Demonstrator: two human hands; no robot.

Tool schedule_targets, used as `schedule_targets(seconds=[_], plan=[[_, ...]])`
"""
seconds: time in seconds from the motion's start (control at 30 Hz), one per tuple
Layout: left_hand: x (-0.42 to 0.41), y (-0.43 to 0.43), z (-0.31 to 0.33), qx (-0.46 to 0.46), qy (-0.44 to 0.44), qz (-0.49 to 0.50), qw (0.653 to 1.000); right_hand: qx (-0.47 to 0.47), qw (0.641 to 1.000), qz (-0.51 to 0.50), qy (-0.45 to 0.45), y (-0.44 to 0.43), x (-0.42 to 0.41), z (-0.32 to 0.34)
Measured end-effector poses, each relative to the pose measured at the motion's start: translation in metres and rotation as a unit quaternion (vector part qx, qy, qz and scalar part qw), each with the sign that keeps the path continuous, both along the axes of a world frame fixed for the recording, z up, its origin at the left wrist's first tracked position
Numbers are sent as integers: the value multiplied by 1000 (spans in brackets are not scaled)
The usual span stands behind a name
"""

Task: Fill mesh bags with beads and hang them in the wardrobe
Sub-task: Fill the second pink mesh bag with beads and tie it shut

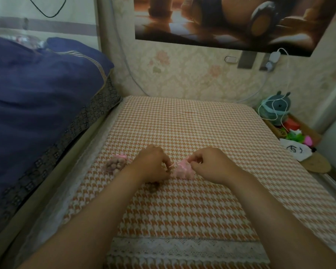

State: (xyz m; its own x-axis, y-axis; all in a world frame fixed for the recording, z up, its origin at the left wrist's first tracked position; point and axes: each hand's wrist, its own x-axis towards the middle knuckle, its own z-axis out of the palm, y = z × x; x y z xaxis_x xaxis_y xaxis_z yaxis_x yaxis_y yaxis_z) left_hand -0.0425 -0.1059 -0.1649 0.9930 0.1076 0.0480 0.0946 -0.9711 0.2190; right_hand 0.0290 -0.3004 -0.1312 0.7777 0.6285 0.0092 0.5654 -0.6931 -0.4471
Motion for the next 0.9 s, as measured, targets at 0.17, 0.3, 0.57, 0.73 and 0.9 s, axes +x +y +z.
schedule_targets(seconds=[0.17, 0.3, 0.57, 0.73, 0.9], plan=[[2, 0, -2, 57, -10, 11, 998, 1, 1000, 4, 9, 0, 0, -2], [4, 0, -4, 75, -4, 11, 997, -6, 1000, 9, 10, 0, 2, -2], [0, -13, 19, -205, -173, 42, 962, -20, 1000, 22, 0, -1, 3, 1], [-1, -32, 18, -203, -195, -46, 958, -23, 999, 30, -5, 0, 2, 1], [6, -35, 4, -158, -184, -39, 969, -19, 999, 31, 1, -4, 3, 2]])
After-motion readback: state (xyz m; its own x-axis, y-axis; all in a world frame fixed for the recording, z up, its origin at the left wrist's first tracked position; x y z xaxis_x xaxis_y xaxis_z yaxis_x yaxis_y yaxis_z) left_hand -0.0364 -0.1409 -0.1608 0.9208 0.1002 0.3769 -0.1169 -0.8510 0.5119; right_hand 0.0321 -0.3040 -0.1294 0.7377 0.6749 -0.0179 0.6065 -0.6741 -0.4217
